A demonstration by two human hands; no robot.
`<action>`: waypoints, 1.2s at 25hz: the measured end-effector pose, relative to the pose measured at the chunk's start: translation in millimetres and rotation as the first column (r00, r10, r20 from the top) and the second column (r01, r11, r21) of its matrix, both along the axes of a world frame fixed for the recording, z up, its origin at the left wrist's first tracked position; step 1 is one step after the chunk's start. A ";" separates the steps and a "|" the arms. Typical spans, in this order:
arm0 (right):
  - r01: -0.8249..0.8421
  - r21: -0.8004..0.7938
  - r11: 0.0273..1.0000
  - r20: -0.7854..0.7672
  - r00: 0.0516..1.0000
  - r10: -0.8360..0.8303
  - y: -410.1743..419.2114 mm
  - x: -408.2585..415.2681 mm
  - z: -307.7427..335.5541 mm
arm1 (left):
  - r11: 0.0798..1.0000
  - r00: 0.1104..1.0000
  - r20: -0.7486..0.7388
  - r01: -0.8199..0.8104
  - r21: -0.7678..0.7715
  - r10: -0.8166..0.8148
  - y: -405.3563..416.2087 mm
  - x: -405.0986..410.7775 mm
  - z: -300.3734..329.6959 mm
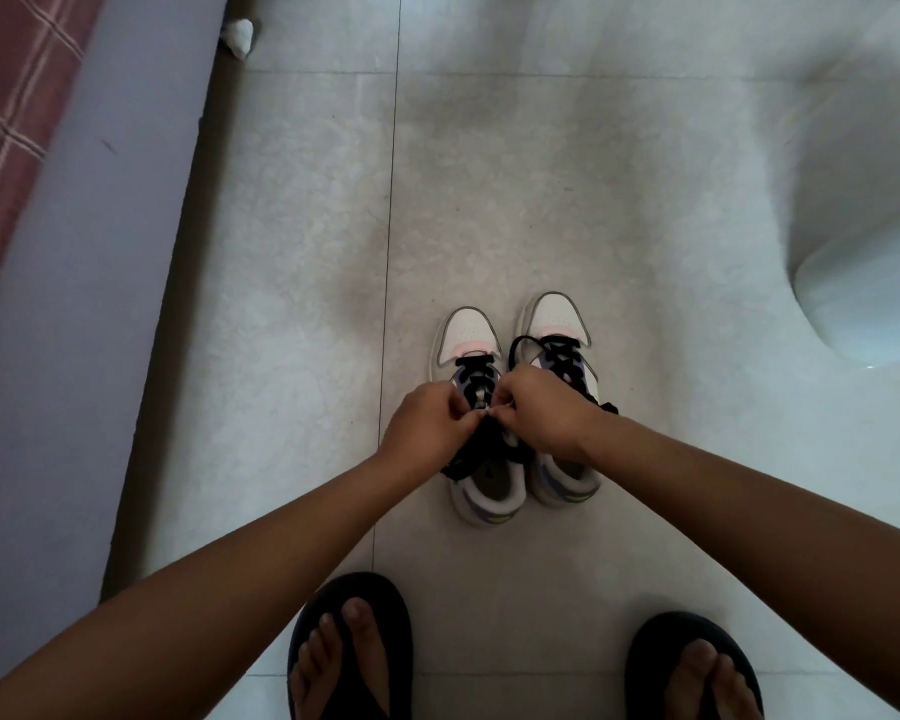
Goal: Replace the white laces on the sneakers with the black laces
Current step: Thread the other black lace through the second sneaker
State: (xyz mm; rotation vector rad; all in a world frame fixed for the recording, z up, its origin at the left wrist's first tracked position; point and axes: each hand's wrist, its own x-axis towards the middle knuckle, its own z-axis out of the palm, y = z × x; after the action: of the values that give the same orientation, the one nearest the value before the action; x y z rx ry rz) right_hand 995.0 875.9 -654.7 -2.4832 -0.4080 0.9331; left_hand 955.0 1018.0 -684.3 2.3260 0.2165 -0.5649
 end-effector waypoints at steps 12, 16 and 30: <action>-0.016 0.013 1.000 -0.132 0.991 0.017 -11.7 2.5 -3.6 | 0.989 0.989 0.009 0.146 -0.038 -0.146 15.0 0.0 9.3; 0.008 0.006 1.000 -0.127 0.992 -0.007 -9.1 0.5 -9.0 | 0.985 0.984 -0.045 0.174 -0.024 -0.175 8.9 5.3 10.8; 0.423 0.242 0.873 -0.343 0.879 -0.330 -11.0 -1.6 -18.2 | 0.955 0.945 0.147 0.295 0.006 -0.293 6.9 8.3 9.7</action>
State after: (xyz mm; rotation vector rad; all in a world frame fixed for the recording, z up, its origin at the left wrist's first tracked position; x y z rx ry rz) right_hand 993.4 864.9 -672.9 -1.9950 0.0395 0.9624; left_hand 963.3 1024.9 -674.6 2.3877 -0.2082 -0.5332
